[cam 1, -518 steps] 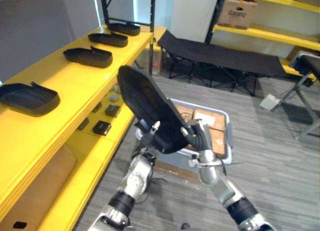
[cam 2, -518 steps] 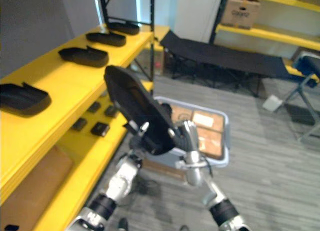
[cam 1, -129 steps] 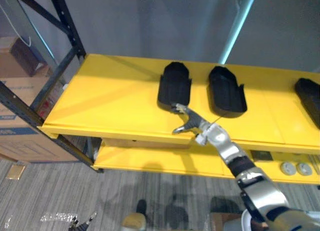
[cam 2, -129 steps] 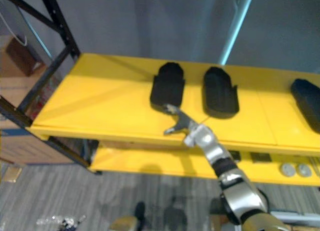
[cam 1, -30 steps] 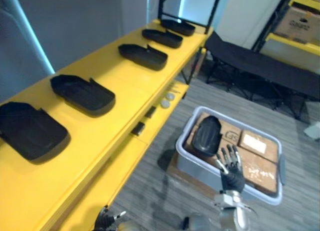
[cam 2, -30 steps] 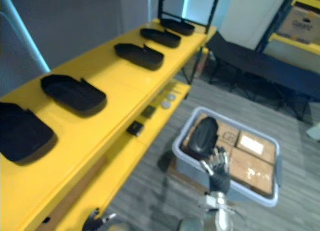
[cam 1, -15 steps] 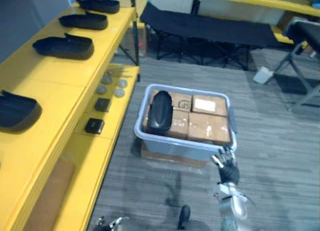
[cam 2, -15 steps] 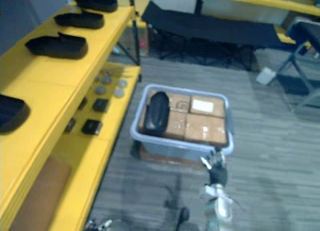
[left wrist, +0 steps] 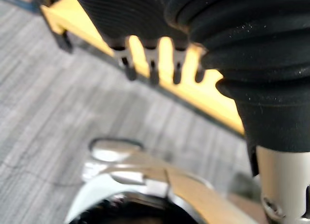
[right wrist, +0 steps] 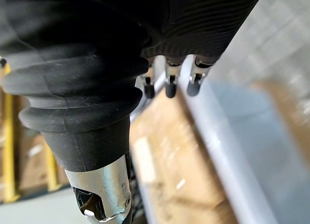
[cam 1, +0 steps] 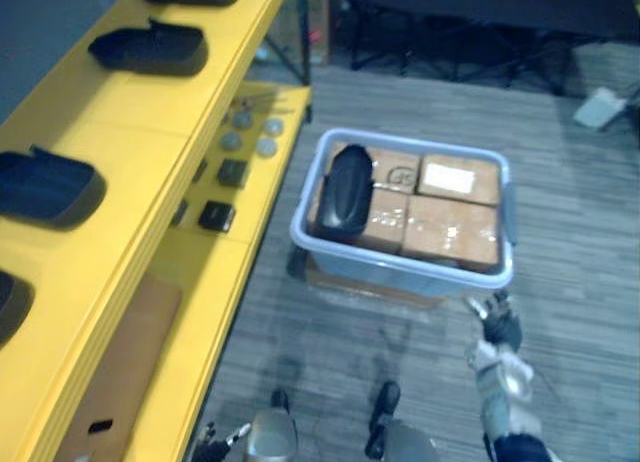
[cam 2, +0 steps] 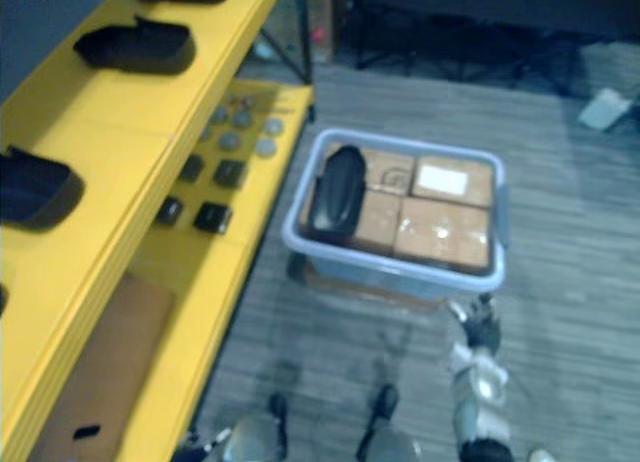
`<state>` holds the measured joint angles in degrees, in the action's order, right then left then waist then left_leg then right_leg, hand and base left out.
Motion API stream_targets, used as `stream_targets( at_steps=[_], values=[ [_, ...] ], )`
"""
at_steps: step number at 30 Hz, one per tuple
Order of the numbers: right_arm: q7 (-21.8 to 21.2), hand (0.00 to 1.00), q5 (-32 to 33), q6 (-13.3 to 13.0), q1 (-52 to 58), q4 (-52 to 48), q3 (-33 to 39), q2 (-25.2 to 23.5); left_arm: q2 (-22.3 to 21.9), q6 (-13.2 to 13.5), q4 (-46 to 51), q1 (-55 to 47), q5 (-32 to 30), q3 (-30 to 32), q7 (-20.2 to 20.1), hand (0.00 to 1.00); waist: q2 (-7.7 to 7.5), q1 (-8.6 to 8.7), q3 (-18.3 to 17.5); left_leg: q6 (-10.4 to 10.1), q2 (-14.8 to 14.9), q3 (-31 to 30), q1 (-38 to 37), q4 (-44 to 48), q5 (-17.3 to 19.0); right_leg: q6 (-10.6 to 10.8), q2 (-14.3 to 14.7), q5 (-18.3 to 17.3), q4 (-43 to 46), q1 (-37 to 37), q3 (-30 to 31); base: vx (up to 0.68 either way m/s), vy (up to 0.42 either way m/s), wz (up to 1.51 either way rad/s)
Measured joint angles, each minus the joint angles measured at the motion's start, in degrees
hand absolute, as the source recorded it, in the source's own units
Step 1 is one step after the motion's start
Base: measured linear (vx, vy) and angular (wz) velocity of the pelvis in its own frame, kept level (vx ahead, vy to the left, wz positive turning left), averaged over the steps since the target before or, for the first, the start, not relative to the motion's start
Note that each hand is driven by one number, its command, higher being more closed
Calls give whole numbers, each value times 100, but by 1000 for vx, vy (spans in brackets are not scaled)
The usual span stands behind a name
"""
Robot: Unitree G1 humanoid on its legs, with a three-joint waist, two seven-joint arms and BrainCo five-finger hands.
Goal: Walk over and take plastic housings, then place them on the shelf
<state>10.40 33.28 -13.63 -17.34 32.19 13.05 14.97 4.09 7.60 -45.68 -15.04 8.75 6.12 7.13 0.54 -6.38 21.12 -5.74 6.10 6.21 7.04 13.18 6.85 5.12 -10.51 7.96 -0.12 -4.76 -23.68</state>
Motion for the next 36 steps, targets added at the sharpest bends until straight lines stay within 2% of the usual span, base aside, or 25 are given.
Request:
stream_targets(
  at_steps=[2,6,8,10,12,14,17,20,22,24,27,31,34,36],
  values=[
    [57,0,226,-159,-694,338,47,326,19,1,6,102,75,2,-24,0,-8,-123,231,2,-62,-130,48,70,1,16,-47,11,9,3,-10,-25,36,9],
    [30,0,369,-295,-1265,667,46,719,56,10,3,151,269,1,-71,0,-30,-231,469,56,-120,-409,296,175,34,18,-96,10,96,-116,-156,-54,31,21],
    [0,0,368,-273,-1735,1138,33,1037,46,16,-16,151,369,-12,-109,0,-6,-317,532,119,-175,-466,572,375,74,20,-184,7,256,-332,-173,-99,77,19],
    [-28,0,364,-204,-2029,1474,15,1326,26,16,-55,151,447,-56,-128,0,79,-340,585,172,-246,-572,702,530,112,30,-256,0,324,-356,-242,-91,82,21],
    [89,0,360,-89,-2430,1909,-23,1735,16,84,-67,153,492,-138,-145,0,186,-421,687,227,-320,-666,854,739,166,71,-356,-29,476,-416,-300,-128,104,25],
    [183,0,361,8,-2774,2214,-96,2003,31,115,-98,154,496,-229,-145,0,211,-506,699,242,-364,-723,1117,909,182,78,-418,-32,597,-622,-317,-138,112,15],
    [274,0,349,309,-3283,2716,-107,2363,12,122,-254,167,679,-408,-192,0,316,-626,779,297,-394,-787,1392,1164,229,99,-485,-17,687,-748,-362,-92,83,12],
    [344,0,287,558,-3443,2808,-115,2575,3,124,-273,188,875,-545,-279,0,382,-666,805,312,-458,-903,1634,1307,240,105,-553,-16,759,-879,-469,-98,94,20],
    [344,0,257,747,-3590,2972,-239,2744,2,123,-287,250,941,-687,-335,0,410,-773,823,337,-491,-897,1781,1360,224,151,-594,22,770,-996,-467,-77,94,7],
    [343,0,182,804,-3667,3004,-278,2755,5,125,-288,271,945,-732,-349,0,415,-806,826,343,-507,-893,1840,1383,220,146,-611,40,771,-1045,-465,-45,74,3],
    [348,0,113,1023,-3937,3132,-505,2920,5,168,-281,292,1096,-803,-371,0,454,-860,823,350,-527,-910,1991,1479,216,150,-626,71,771,-1149,-479,-33,72,4],
    [473,0,-142,1250,-4306,3246,-887,3284,14,224,-290,370,1155,-1111,-383,0,658,-955,859,361,-561,-966,2128,1541,213,153,-649,92,772,-1215,-542,-50,61,8],
    [621,0,-379,1403,-4536,3377,-1161,3357,17,230,-298,402,1158,-1276,-388,0,777,-1032,864,370,-557,-980,2196,1545,205,149,-641,98,772,-1274,-557,-52,38,1],
    [724,0,-385,1479,-4618,3432,-1335,3358,40,231,-301,402,1235,-1411,-386,0,805,-1085,861,371,-553,-966,2232,1541,203,146,-641,100,774,-1322,-555,-36,34,-2]
  ],
)
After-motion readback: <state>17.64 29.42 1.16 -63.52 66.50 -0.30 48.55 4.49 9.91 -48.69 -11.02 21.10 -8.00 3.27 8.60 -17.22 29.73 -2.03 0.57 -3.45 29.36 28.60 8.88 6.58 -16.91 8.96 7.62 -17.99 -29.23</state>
